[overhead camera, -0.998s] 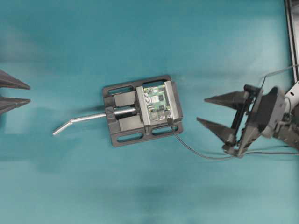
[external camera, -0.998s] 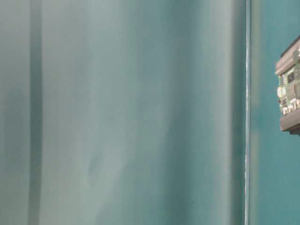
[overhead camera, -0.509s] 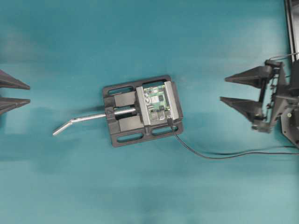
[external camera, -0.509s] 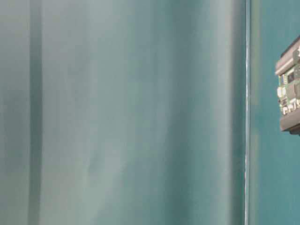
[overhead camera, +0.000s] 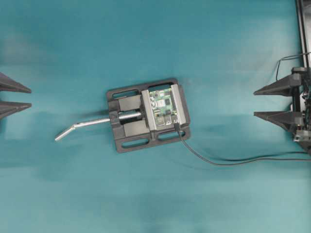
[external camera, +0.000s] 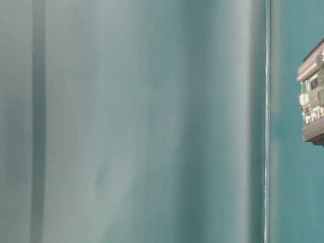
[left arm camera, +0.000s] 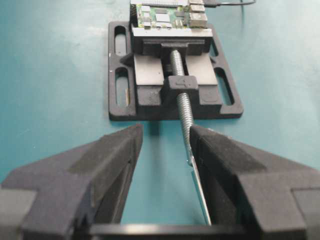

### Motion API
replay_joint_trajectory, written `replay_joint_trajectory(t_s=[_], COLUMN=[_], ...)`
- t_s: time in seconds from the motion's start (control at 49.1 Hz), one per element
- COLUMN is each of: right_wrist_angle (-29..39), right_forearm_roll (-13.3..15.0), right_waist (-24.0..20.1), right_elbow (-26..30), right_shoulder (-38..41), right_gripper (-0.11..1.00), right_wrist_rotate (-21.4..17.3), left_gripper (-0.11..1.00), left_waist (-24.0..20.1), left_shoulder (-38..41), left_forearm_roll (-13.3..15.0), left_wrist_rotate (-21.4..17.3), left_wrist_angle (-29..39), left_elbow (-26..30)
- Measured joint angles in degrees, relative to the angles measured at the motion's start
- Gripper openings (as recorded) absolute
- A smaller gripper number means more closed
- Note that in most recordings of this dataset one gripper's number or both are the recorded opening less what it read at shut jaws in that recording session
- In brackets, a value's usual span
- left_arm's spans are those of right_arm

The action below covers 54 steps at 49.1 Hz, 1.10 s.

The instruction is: Insert the USB into the fixed PCB.

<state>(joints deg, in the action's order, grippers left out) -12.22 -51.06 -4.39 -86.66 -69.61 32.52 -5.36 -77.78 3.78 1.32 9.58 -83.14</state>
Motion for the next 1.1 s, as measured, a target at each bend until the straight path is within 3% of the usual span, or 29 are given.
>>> replay_joint_trajectory(t_s=[0.265, 0.387, 0.835, 1.1], right_wrist_angle=[2.37, 4.22, 6.06, 6.33], right_forearm_roll=[7.73, 9.76, 12.39, 13.1], right_waist=[0.97, 0.97, 1.05, 1.05], right_elbow=[-0.7, -0.7, -4.75, -4.92], right_shoulder=[-0.79, -1.67, -11.6, -11.78], right_gripper=[0.69, 0.69, 0.68, 0.68], right_wrist_rotate=[-0.09, -0.09, -0.26, -0.26], left_gripper=[0.53, 0.53, 0.53, 0.53], left_waist=[0.09, 0.0, 0.0, 0.0], left_shoulder=[0.0, 0.0, 0.0, 0.0], left_forearm_roll=[0.0, 0.0, 0.0, 0.09], left_wrist_rotate=[0.0, 0.0, 0.0, 0.0], left_wrist_angle=[0.0, 0.0, 0.0, 0.0], left_elbow=[0.0, 0.0, 0.0, 0.0])
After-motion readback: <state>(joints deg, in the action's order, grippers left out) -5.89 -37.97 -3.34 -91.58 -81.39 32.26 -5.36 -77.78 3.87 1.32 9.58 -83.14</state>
